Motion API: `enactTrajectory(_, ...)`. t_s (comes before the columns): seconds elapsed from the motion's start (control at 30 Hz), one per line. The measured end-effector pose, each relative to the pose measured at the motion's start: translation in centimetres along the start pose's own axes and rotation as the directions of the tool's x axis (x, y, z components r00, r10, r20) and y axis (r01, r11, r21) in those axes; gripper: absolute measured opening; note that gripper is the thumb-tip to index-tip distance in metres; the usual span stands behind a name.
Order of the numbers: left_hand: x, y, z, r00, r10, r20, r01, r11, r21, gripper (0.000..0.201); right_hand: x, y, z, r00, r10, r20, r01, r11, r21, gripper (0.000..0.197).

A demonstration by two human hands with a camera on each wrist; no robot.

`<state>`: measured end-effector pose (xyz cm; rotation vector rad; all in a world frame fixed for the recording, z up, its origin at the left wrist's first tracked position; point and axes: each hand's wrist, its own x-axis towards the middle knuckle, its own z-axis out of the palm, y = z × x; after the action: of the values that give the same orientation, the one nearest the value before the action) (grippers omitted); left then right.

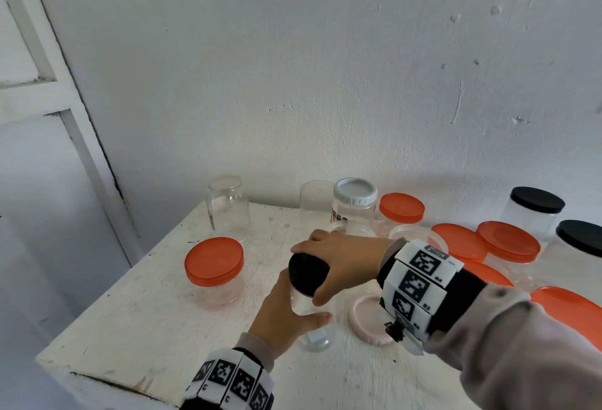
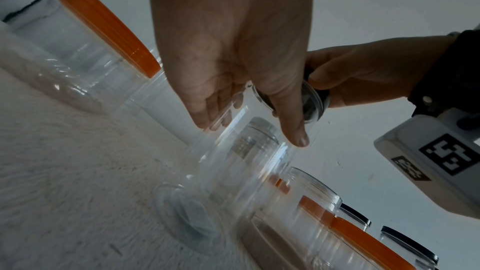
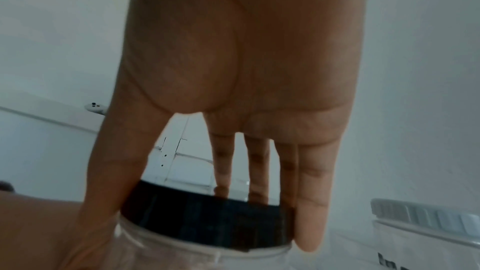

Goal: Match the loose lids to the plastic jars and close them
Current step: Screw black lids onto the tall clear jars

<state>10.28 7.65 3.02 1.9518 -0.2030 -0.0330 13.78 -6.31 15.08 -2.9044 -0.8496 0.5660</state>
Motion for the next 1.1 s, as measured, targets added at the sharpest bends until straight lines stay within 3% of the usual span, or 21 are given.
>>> enactTrajectory(0.23, -0.1, 0.3, -0.1, 1.0, 0.0, 0.001, 0.0, 1.0, 0.013, 0.076, 0.5, -0.5, 1.2, 0.981, 0.138, -0.133, -0.147, 0.987, -0.059, 0.087)
enactTrajectory(0.4, -0.1, 0.2, 0.0, 1.0, -0.01, 0.0, 0.01, 1.0, 0.008, 0.079, -0.3, 0.2, -0.3, 0.999, 0.023, 0.022, -0.024, 0.997, 0.068, 0.092)
enactTrajectory(0.5, -0.1, 0.1, 0.0, 1.0, -0.006, 0.001, 0.006, 1.0, 0.005, 0.08, -0.2, 0.3, -0.5, 1.0, -0.008, -0.007, 0.008, 0.999, 0.053, 0.083)
enactTrajectory(0.7, -0.1, -0.2, 0.0, 1.0, -0.004, 0.002, 0.004, 1.0, -0.006, 0.078, 0.3, -0.2, 0.7, 0.987, 0.111, -0.12, -0.119, 0.991, -0.06, 0.084)
enactTrajectory(0.87, 0.0, -0.2, 0.0, 1.0, 0.0, -0.003, 0.0, 1.0, -0.011, 0.078, -0.1, 0.2, 0.0, 0.999, 0.019, 0.027, -0.02, 0.999, 0.032, 0.087)
enactTrajectory(0.97, 0.0, -0.2, 0.1, 1.0, -0.003, -0.004, 0.003, 1.0, -0.005, 0.078, -0.1, 0.3, -0.2, 1.0, -0.023, 0.004, 0.023, 0.999, 0.036, 0.083)
enactTrajectory(1.1, 0.0, -0.2, 0.1, 1.0, 0.0, -0.001, 0.0, 1.0, -0.009, 0.078, 0.2, 0.2, 0.4, 0.997, 0.033, -0.067, -0.033, 0.999, 0.005, 0.079)
